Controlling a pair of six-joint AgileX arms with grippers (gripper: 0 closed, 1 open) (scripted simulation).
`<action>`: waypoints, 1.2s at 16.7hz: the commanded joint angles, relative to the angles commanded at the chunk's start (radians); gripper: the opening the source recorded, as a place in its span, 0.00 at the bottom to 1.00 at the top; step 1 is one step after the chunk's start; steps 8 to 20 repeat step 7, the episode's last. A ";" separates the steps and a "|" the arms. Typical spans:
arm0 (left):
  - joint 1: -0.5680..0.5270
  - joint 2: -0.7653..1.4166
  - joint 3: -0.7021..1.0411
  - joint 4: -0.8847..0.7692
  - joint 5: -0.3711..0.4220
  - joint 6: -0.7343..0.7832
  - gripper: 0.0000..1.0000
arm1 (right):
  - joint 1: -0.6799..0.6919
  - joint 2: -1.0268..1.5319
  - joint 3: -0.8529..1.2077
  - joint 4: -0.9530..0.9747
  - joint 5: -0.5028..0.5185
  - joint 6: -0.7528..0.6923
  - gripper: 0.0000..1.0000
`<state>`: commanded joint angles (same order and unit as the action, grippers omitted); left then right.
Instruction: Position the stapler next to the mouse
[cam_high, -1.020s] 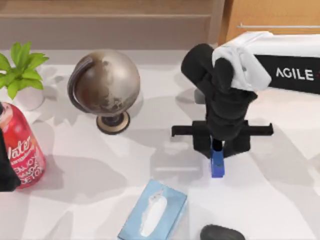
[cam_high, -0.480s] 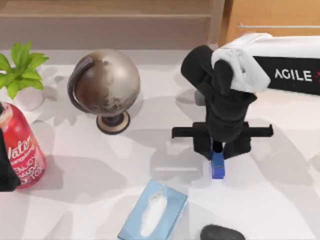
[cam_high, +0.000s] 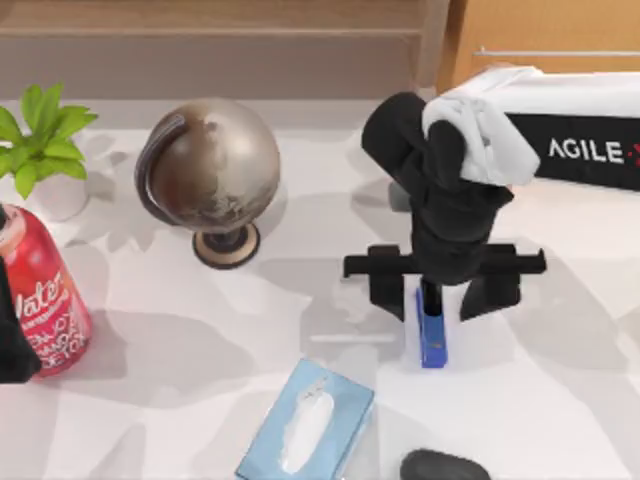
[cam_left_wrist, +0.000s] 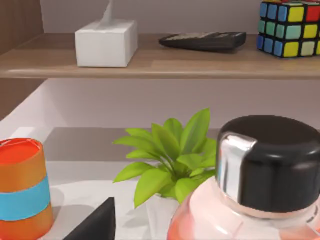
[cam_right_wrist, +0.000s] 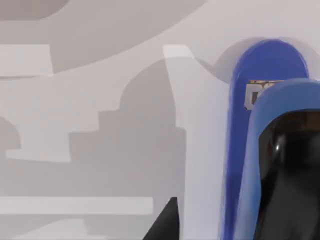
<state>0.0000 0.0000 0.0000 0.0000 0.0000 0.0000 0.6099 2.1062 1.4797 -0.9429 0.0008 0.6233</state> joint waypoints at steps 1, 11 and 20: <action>0.000 0.000 0.000 0.000 0.000 0.000 1.00 | 0.000 0.000 0.000 0.000 0.000 0.000 0.98; 0.000 0.000 0.000 0.000 0.000 0.000 1.00 | 0.000 0.000 0.000 0.000 0.000 0.000 1.00; 0.000 0.000 0.000 0.000 0.000 0.000 1.00 | 0.000 0.000 0.000 0.000 0.000 0.000 1.00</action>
